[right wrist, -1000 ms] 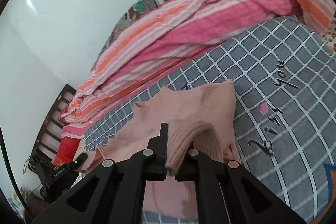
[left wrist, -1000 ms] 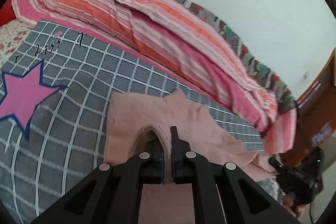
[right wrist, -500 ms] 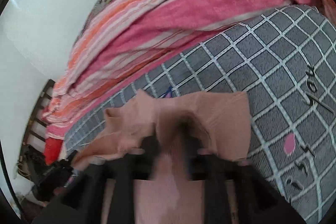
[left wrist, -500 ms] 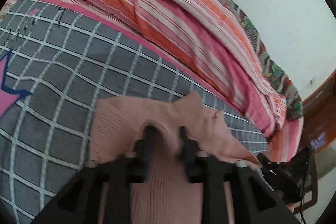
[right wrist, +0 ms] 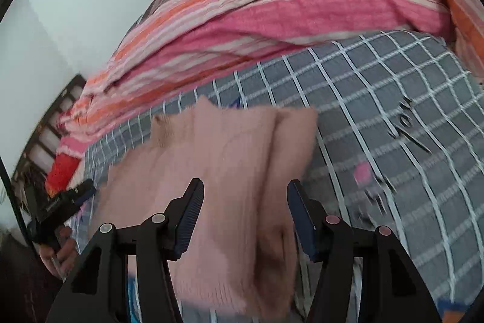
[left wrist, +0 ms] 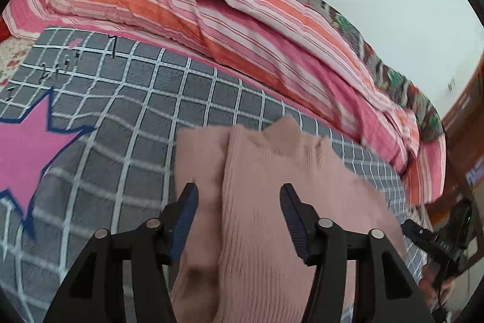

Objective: Fold small clothes

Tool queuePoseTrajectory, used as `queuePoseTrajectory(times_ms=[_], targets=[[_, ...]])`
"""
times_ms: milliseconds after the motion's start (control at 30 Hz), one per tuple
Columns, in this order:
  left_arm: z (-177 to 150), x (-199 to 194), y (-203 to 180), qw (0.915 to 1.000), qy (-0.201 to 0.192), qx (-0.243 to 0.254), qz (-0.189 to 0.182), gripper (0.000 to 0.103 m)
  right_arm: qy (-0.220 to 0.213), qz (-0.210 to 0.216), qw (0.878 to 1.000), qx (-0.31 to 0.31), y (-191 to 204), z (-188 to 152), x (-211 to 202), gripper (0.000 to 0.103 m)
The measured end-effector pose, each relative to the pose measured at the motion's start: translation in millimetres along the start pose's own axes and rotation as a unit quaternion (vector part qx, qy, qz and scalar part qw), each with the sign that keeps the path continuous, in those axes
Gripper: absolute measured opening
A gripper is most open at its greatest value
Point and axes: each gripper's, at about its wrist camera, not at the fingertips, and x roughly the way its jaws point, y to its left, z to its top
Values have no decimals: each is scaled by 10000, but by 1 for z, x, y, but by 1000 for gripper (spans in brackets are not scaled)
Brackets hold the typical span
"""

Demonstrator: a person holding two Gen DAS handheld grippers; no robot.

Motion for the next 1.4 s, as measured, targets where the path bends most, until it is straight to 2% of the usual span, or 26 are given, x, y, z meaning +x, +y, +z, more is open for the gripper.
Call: queuePoseTrajectory(times_ms=[200,300,467,567,700,833,933,967,1033,1067,1100,1133,1200,1400], targets=[[-51,-38,17,9998,99,-39,-161,57,189,41,9998,6,-6,-54,-36,61],[-77,-53,27,9994,159,-183,-232,58,301,187,9994,37,-7,-77,-39,61],[-103,-55,36,9959,393,-450,-680,58,507,316,9980,203,-3,-101,-27,61],[-107,-45,31,9934,416,-569,-900,60,322,327,9985,299,0,-106,-25,67],[-101,-25,26,9884,274,-878,-1209,60,157,587,9950,793,-2,-105,-17,67],[-91,-8,22,9865,142,-1103,-1201,59,-28,673,9907,1186,-5,-97,-6,67],[-83,-2,18,9880,39,-1132,-1046,56,-80,708,9875,1405,-7,-82,3,67],[-81,-2,17,9888,13,-1125,-979,55,-90,714,9864,1479,-9,-79,6,65],[-77,0,16,9906,8,-1110,-795,45,-96,701,9839,1642,-12,-71,12,54],[-75,2,16,9914,32,-1105,-696,42,-82,677,9831,1696,-14,-67,15,41],[-74,4,17,9921,66,-1099,-602,32,-48,654,9829,1723,-16,-65,19,19],[-73,4,20,9921,96,-1110,-569,19,20,690,9825,1729,-17,-63,22,11],[-73,1,24,9904,85,-1200,-681,11,-4,709,9832,1683,-17,-62,22,10],[-86,-24,15,9927,10,-1013,-651,9,-209,618,9900,1249,-5,-72,-7,8]])
